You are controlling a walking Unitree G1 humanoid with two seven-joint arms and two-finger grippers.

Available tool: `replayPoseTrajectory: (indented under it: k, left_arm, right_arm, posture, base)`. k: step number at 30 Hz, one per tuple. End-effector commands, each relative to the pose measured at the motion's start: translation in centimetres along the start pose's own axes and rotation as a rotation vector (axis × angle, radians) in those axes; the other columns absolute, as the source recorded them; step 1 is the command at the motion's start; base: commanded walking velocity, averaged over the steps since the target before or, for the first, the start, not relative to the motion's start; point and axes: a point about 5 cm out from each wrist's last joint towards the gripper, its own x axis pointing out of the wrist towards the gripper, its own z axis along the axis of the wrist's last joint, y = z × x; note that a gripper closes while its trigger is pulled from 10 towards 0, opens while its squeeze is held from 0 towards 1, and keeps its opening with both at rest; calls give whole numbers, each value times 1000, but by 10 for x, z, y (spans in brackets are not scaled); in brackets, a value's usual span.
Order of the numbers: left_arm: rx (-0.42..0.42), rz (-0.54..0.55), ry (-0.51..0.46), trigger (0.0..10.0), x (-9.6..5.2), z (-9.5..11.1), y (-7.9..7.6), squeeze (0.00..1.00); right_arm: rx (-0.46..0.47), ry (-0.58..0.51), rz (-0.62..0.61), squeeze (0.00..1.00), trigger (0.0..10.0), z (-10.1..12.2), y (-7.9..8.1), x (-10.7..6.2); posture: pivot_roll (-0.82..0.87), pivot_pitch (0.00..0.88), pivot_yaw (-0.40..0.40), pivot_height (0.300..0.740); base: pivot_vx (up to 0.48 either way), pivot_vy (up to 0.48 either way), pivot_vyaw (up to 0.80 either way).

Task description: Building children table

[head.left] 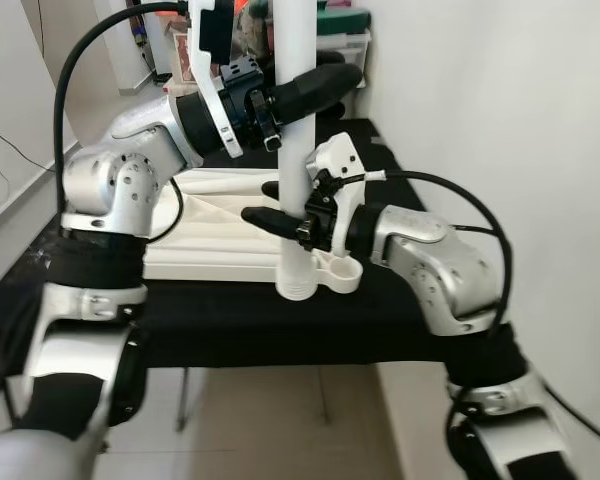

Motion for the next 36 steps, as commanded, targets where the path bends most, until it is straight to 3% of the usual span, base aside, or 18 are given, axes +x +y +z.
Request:
replayPoseTrajectory:
  k: [1, 8, 9, 14, 19, 20, 21, 22, 25, 28, 30, 32, 35, 36]
  left_arm:
    - [-10, -151, -82, 0, 28, 7, -19, 0]
    - [-31, -155, -70, 0, 31, -1, -21, 0]
    - [-29, -144, -71, 10000, 31, -2, -20, 1000]
    - [-10, -135, -58, 10000, 31, -2, -18, 1000]
    - [-16, -53, -78, 10000, 25, 3, -7, 1000]
    - [-23, -64, -79, 10000, 20, 7, -7, 353]
    - [-28, -73, -80, 10000, 17, 10, -7, 353]
    - [-24, -83, -83, 10000, 12, 15, -8, 0]
    - [-22, -93, -91, 10000, 8, 20, -10, 0]
    - [-1, -121, -138, 10000, -12, 46, -19, 0]
    - [11, -122, -149, 10000, -18, 54, -22, 0]
    - [26, -80, -203, 10000, -33, 69, -25, 0]
    - [39, -37, -238, 10000, -43, 77, -26, 0]
    - [82, 63, -253, 10000, -58, 81, -25, 0]
  right_arm:
    - [31, 67, 146, 0, 0, -12, 28, 24]
    - [43, 75, 129, 0, 0, -15, 28, 23]
    - [46, 77, 125, 0, 0, -15, 28, 23]
    - [55, 79, 109, 0, 0, -17, 26, 21]
    - [67, 79, 76, 0, 0, -20, 24, 19]
    - [70, 76, 59, 0, 0, -21, 22, 18]
    - [73, 75, 48, 0, 0, -21, 21, 17]
    - [74, 70, 26, 0, 0, -22, 18, 16]
    - [73, 67, 2, 0, 0, -22, 15, 14]
    - [66, 21, -198, 0, 0, -21, -12, 3]
    - [65, 2, -259, 0, 0, -20, -19, -1]
    - [67, -66, -391, 0, 0, -14, -35, -11]
    - [68, -107, -467, 0, 0, -11, -42, -17]
    - [92, -129, -514, 0, 0, -12, -46, -23]
  posture:
    - [-111, 15, 32, 740]
    - [-116, 14, 35, 740]
    - [-117, 13, 36, 740]
    - [-119, 14, 38, 740]
    - [-120, 10, 39, 740]
    - [-119, 11, 39, 740]
    - [-119, 11, 39, 740]
    - [-118, 9, 39, 740]
    - [-119, 9, 39, 740]
    - [-109, 8, 33, 740]
    - [-109, 8, 33, 740]
    - [-106, 10, 32, 740]
    - [-105, 10, 31, 740]
    - [-101, 13, 28, 740]
  base:
    - [0, 0, 0]
    - [0, 0, 0]
    - [0, 0, 0]
    - [0, 0, 0]
    - [0, 0, 0]
    - [0, 0, 0]
    - [0, 0, 0]
    - [0, 0, 0]
    - [0, 0, 0]
    - [0, 0, 0]
    - [0, 0, 0]
    - [0, 0, 0]
    - [0, 0, 0]
    - [0, 0, 0]
